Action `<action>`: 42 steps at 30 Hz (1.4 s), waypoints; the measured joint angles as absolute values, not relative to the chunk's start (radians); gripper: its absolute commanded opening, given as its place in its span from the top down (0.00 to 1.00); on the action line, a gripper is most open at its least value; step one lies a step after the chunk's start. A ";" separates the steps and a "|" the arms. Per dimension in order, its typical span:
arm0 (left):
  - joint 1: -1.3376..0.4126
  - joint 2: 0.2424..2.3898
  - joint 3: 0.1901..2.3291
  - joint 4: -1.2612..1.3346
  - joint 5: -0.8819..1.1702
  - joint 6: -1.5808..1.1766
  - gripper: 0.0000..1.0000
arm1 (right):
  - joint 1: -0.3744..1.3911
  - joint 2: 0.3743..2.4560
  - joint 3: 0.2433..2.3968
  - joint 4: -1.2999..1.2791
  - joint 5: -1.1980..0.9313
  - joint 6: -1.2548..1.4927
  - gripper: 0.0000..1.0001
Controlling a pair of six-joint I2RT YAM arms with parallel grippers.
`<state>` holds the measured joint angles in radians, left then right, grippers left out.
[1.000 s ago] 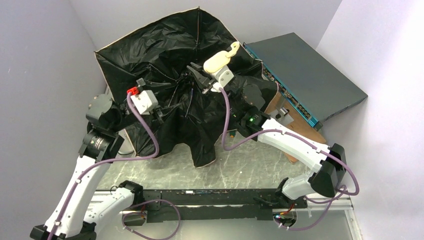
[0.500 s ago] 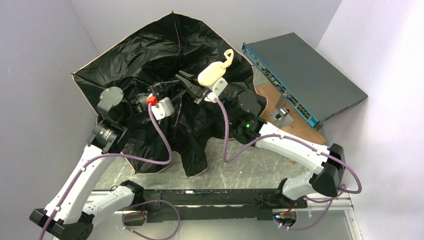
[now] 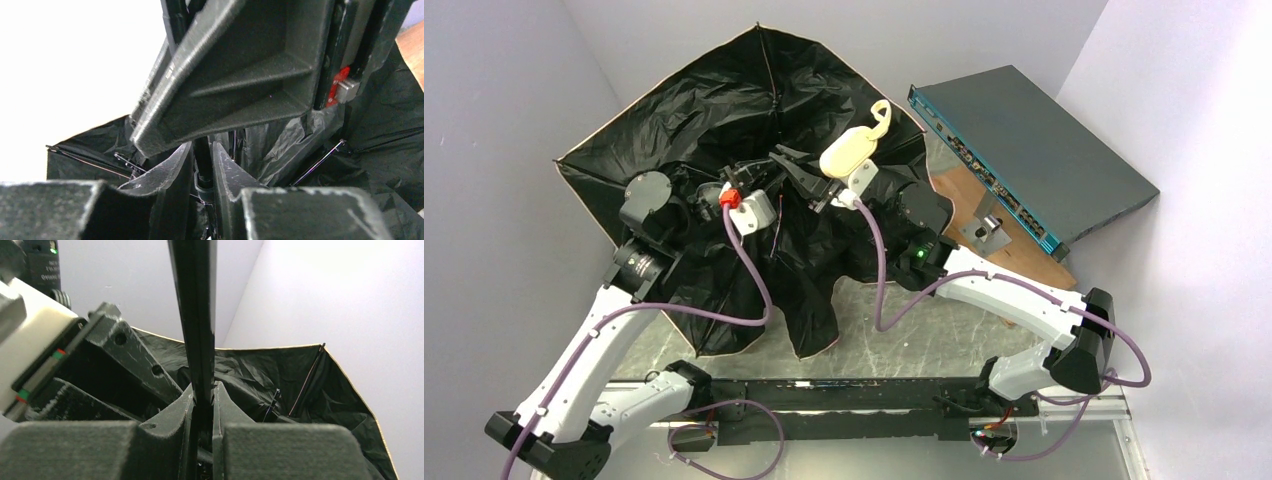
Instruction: Open the umbrella
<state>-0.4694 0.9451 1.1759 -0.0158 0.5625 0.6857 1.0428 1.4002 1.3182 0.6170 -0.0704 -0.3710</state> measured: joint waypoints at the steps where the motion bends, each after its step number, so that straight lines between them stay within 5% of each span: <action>1: -0.470 0.948 1.176 -0.011 0.559 0.686 0.77 | 1.043 1.401 1.325 0.610 -0.071 -0.371 1.00; 8: -0.424 0.980 1.171 0.049 0.606 0.650 0.80 | 1.042 1.406 1.377 0.557 -0.064 -0.370 1.00; 32: -0.314 1.151 1.221 0.059 0.774 0.604 0.64 | 1.003 1.435 1.415 0.403 0.014 -0.365 1.00; 42: -0.314 1.202 1.256 0.055 0.785 0.595 0.67 | 0.995 1.435 1.415 0.402 0.039 -0.376 1.00</action>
